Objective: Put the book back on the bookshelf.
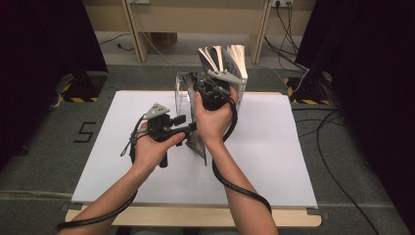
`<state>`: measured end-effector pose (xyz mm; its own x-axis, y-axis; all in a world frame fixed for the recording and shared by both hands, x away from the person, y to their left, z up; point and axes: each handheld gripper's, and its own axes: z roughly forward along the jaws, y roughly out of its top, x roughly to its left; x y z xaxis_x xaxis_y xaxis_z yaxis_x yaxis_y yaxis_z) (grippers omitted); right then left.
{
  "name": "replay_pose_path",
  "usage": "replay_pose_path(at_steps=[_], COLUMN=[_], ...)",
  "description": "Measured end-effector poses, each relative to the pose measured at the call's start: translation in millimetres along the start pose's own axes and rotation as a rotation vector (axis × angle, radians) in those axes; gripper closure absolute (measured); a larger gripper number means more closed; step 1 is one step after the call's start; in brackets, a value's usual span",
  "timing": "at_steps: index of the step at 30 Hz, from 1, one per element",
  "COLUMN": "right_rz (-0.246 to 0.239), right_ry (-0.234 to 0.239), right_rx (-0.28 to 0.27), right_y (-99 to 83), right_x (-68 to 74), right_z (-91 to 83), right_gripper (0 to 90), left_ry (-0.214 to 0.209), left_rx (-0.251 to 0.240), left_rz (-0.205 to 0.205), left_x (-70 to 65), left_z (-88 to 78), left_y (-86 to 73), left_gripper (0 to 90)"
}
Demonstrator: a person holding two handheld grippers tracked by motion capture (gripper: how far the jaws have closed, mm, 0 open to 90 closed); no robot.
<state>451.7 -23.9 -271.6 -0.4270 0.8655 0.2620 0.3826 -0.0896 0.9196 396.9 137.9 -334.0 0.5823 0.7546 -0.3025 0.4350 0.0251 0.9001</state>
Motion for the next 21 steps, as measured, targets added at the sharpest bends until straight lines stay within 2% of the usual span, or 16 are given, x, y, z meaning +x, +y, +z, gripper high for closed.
replay_pose_path(at_steps=[9, 13, 21], right_rz=[0.004, 0.008, 0.009], right_ry=[0.002, 0.001, 0.005], right_rx=[0.02, 0.024, 0.026], right_y=[-9.0, -9.2, -9.9], right_x=[0.8, 3.0, 4.5], right_z=[4.5, 4.8, 4.2], right_gripper=[85.2, 85.2, 85.2], left_ry=[0.048, 0.075, 0.1], left_rx=[0.002, -0.004, 0.008], left_rz=[0.02, 0.044, 0.052], left_x=[-4.9, -7.1, -7.6], left_z=[12.5, 20.3, 33.0], left_y=[3.8, 8.0, 8.7], left_gripper=[39.6, 39.7, 41.2])
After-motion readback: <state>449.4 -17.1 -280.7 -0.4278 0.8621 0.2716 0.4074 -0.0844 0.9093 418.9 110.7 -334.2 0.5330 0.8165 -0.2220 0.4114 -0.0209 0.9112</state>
